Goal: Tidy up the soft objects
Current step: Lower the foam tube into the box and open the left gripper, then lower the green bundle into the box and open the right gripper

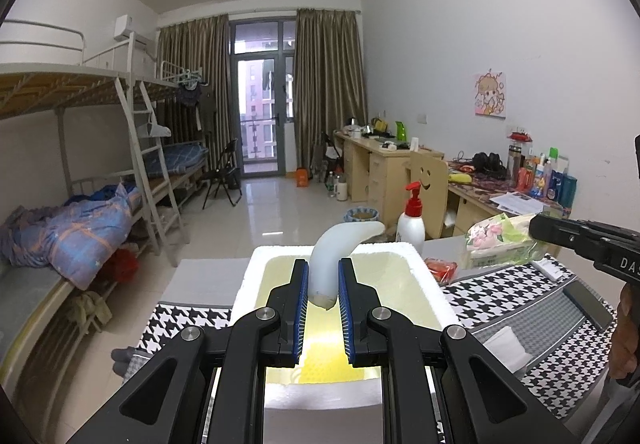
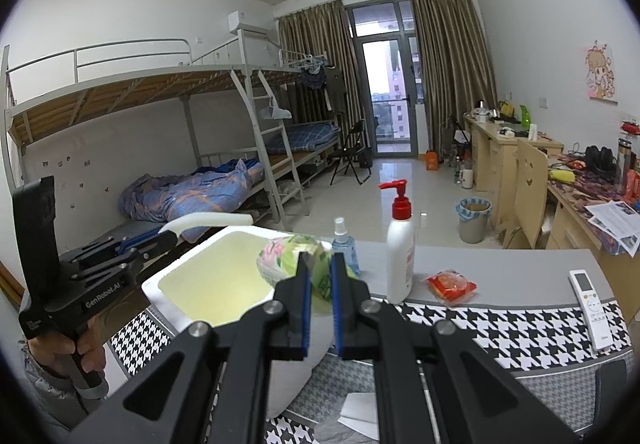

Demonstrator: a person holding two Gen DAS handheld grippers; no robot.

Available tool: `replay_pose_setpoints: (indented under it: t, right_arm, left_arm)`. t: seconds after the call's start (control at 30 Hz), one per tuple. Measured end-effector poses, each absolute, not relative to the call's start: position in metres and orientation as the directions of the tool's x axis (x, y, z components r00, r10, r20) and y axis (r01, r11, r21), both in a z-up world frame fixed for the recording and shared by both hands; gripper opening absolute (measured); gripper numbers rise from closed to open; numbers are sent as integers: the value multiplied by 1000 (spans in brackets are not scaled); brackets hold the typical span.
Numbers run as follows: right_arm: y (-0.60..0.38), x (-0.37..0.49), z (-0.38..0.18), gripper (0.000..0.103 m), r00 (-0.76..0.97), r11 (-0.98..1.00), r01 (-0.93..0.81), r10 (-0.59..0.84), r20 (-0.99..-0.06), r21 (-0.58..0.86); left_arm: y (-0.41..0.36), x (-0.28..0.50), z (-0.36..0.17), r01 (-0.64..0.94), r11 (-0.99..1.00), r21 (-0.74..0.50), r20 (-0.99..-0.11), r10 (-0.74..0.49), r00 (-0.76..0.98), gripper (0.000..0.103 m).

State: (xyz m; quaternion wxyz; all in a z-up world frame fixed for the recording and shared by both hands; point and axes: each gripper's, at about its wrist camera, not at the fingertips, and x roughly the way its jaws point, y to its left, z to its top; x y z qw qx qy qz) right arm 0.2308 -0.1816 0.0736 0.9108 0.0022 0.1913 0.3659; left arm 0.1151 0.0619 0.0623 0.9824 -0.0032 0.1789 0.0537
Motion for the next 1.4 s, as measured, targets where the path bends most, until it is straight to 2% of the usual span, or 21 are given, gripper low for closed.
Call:
replay_pose_setpoints:
  t: [0.33, 0.43, 0.5, 0.57, 0.63, 0.77, 0.93, 1.4]
  right_arm:
    - [-173, 227, 75, 11, 661, 737, -662, 661, -355, 137]
    - [-171, 228, 75, 12, 661, 738, -661, 659, -359, 137]
    - [-170, 228, 75, 12, 662, 739, -660, 656, -362, 134]
    - [-169, 229, 76, 12, 662, 740, -660, 655, -364, 132]
    - [-169, 229, 76, 12, 662, 740, -660, 655, -364, 133]
    - [-166, 230, 76, 12, 657, 737, -662, 657, -368, 133]
    - [-164, 233, 77, 12, 651, 731, -669, 662, -370, 130]
    - [-141, 235, 76, 12, 620, 703, -702, 681, -389, 113]
  left_arm:
    - [69, 123, 57, -107, 994, 6, -373, 101, 922, 17]
    - [71, 126, 55, -100, 995, 4, -380, 94, 920, 20]
    - [74, 127, 54, -101, 995, 3, -384, 94, 918, 28]
    - [75, 127, 53, -109, 994, 3, -388, 102, 916, 59]
    - [78, 126, 53, -115, 993, -13, -381, 101, 919, 72]
    - [82, 123, 54, -134, 991, -12, -375, 119, 919, 88]
    - [87, 119, 55, -177, 984, -9, -357, 162, 920, 101]
    - [99, 103, 57, -211, 977, -19, -331, 193, 923, 102]
